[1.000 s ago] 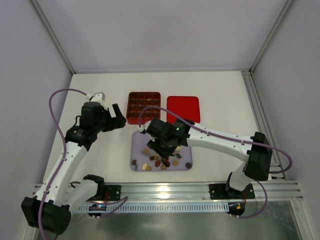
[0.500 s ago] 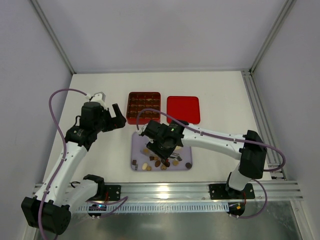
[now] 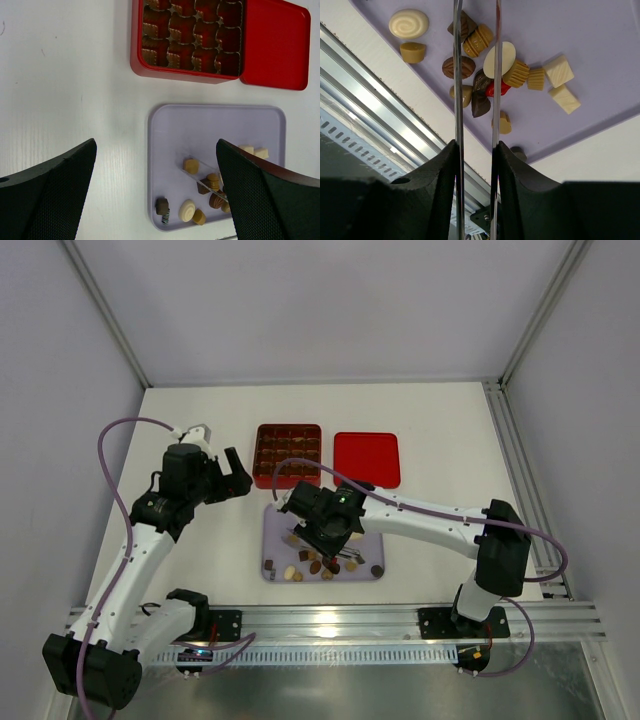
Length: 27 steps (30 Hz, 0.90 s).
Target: Pack the chocolate
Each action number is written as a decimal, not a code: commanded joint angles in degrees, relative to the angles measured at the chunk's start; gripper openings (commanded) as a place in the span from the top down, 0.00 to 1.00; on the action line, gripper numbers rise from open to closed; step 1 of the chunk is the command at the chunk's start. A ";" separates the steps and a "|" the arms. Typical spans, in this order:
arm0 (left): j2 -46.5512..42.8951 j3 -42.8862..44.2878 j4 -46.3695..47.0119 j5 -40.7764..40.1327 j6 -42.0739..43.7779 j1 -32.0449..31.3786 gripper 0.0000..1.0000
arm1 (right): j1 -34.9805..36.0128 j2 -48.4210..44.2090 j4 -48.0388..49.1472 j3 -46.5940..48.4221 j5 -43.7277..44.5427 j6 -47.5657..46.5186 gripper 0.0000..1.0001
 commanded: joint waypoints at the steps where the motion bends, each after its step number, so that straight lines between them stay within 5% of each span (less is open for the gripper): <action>1: -1.02 1.53 0.42 -0.86 0.64 0.11 0.00 | -0.45 -0.38 0.74 2.74 0.91 0.67 0.62; 27: -1.37 1.53 0.42 -1.04 0.64 0.11 0.00 | -6.08 -3.81 2.41 3.53 -4.00 2.52 0.62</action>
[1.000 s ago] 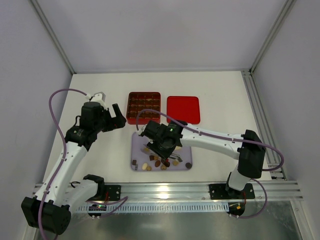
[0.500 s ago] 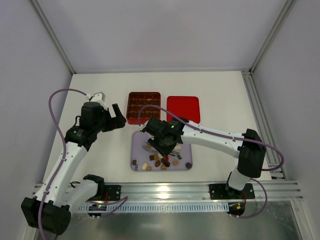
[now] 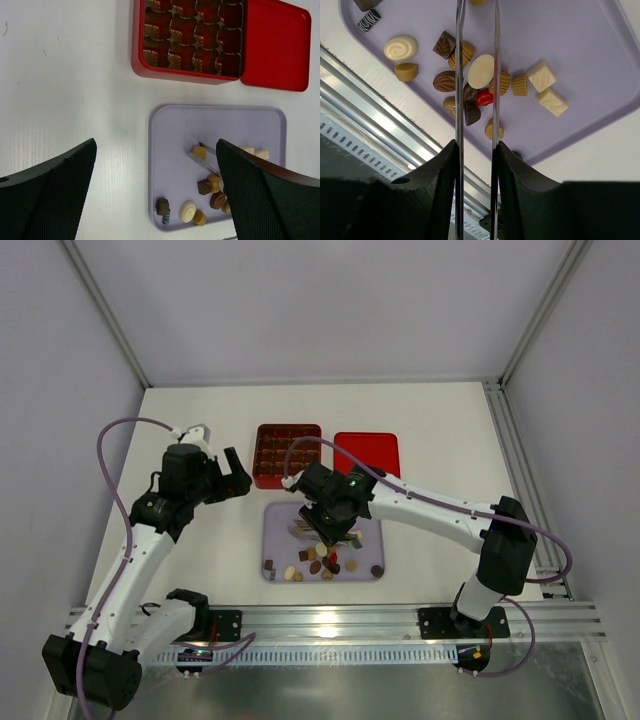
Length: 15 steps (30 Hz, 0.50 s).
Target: Pack the chocolate
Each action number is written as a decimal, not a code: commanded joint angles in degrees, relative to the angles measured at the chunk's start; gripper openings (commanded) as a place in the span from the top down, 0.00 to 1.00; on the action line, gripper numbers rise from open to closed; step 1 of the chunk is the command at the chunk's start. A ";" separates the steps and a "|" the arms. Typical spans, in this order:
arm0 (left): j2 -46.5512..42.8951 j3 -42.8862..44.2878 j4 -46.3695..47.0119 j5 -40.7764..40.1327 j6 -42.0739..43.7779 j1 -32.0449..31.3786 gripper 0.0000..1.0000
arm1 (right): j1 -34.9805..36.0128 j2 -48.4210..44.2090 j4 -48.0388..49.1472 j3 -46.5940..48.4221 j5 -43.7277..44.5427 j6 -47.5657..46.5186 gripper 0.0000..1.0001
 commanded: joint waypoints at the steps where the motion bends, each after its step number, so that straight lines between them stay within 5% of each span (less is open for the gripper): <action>1: -1.15 1.53 0.45 -0.58 0.64 0.11 0.00 | -0.96 -3.13 1.32 3.01 -2.61 0.36 0.62; 15: -1.07 1.53 0.44 -0.58 0.64 0.11 0.00 | -1.85 -2.78 0.88 4.15 -3.32 -0.26 0.62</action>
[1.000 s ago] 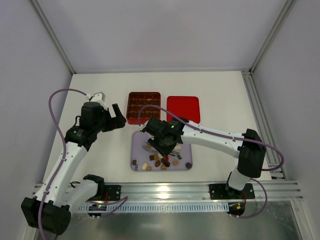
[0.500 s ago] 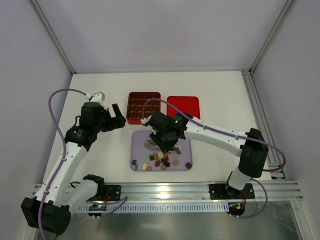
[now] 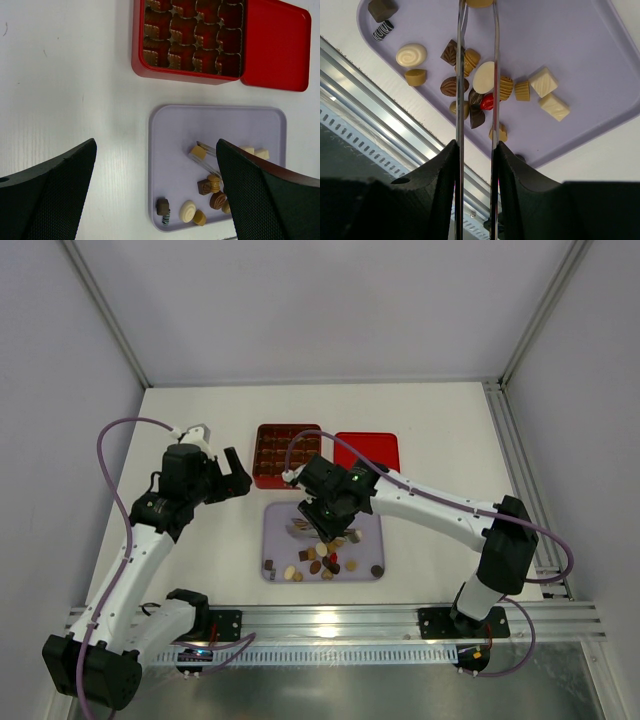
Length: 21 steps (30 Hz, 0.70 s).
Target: Pack the chocolate
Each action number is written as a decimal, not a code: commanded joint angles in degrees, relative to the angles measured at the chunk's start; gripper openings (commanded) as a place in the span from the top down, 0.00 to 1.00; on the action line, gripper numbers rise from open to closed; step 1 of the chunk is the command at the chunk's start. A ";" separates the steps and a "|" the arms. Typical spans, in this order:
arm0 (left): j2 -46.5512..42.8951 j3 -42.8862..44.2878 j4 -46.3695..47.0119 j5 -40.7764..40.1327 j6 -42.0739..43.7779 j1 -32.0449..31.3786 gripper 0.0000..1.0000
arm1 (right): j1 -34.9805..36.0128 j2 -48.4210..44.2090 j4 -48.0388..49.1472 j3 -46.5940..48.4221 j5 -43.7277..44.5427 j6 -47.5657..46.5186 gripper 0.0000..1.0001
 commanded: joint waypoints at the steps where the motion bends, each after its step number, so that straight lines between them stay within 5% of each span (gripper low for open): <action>1: -0.98 1.53 0.36 -0.58 0.62 0.11 0.00 | -0.27 -2.43 0.68 2.73 -0.55 -0.24 0.62; 21: -0.89 1.62 0.36 -0.58 0.62 0.11 0.00 | -5.72 -3.05 -0.98 9.76 -0.55 -1.29 0.64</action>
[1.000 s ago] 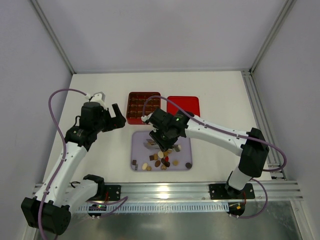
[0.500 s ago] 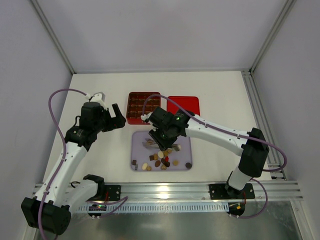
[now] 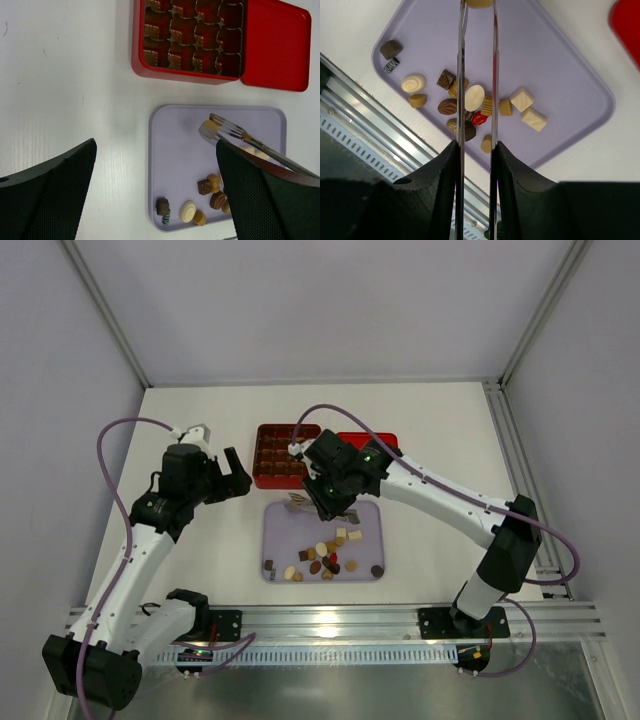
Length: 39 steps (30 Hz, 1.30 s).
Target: Pack the chocolate
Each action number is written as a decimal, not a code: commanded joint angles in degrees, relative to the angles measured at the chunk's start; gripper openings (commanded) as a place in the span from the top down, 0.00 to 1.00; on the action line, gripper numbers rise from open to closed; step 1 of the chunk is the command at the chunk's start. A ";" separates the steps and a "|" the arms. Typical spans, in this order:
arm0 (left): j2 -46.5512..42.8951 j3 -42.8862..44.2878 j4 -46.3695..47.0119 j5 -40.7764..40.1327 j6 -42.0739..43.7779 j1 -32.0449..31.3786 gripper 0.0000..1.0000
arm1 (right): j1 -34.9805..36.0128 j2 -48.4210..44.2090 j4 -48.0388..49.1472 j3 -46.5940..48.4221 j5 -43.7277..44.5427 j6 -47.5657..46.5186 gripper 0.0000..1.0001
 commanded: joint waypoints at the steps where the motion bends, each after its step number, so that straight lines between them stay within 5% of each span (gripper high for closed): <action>1: -0.89 1.62 0.36 -0.49 0.62 0.20 0.00 | -2.03 -2.65 -0.15 5.50 -0.48 -1.18 0.64; 22: -0.54 1.62 0.53 -0.14 0.53 0.11 0.00 | -17.41 16.77 2.66 28.26 3.28 -0.57 0.64; 39: -0.19 1.62 0.53 0.04 0.53 0.20 0.00 | -18.20 22.93 3.53 30.48 5.67 0.48 0.64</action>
